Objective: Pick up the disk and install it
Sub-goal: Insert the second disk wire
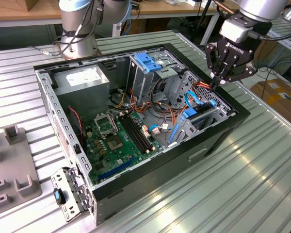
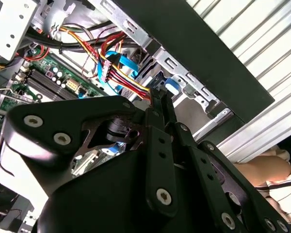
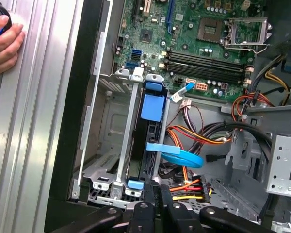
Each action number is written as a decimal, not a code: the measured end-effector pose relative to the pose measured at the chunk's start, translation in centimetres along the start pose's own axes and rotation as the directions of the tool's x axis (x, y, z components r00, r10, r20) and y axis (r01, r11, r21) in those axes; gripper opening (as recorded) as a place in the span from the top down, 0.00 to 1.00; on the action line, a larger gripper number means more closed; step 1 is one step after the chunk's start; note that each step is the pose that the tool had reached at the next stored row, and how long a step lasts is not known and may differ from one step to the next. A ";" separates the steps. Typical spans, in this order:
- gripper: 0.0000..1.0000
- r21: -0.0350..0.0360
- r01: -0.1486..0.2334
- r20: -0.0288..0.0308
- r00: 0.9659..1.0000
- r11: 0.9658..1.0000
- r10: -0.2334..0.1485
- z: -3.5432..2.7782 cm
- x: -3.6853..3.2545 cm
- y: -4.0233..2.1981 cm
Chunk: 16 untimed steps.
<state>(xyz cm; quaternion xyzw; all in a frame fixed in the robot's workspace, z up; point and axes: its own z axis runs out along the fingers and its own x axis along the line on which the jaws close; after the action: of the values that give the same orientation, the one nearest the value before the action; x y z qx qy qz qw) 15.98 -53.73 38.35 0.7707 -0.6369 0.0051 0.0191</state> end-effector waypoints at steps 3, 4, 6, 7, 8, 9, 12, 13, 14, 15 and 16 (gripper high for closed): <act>0.84 -0.001 0.000 0.000 1.000 1.000 0.000 0.00 -0.01 0.02; 0.84 -0.002 0.000 0.000 1.000 1.000 0.000 0.00 -0.01 0.01; 0.84 -0.003 0.000 0.000 1.000 1.000 0.000 -0.01 -0.01 0.01; 0.84 -0.004 -0.002 0.001 1.000 1.000 0.002 0.01 0.00 0.01; 0.84 -0.004 -0.013 0.001 1.000 1.000 0.013 0.07 -0.01 0.01; 0.84 -0.004 -0.023 0.001 1.000 1.000 0.023 0.16 0.00 0.01; 0.84 -0.005 -0.040 0.001 0.999 0.999 0.040 0.32 0.00 0.01; 0.84 -0.005 -0.041 0.001 0.999 0.999 0.041 0.33 0.00 0.01; 0.84 -0.005 -0.041 0.001 0.999 0.999 0.041 0.33 0.00 0.00; 0.84 -0.005 -0.041 0.001 0.999 0.999 0.041 0.33 0.00 0.01; 0.84 -0.005 -0.041 0.001 0.999 0.999 0.041 0.33 0.00 0.01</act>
<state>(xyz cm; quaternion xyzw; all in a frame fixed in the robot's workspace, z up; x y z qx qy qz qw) 15.97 -53.74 38.03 0.7573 -0.6528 0.0035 0.0207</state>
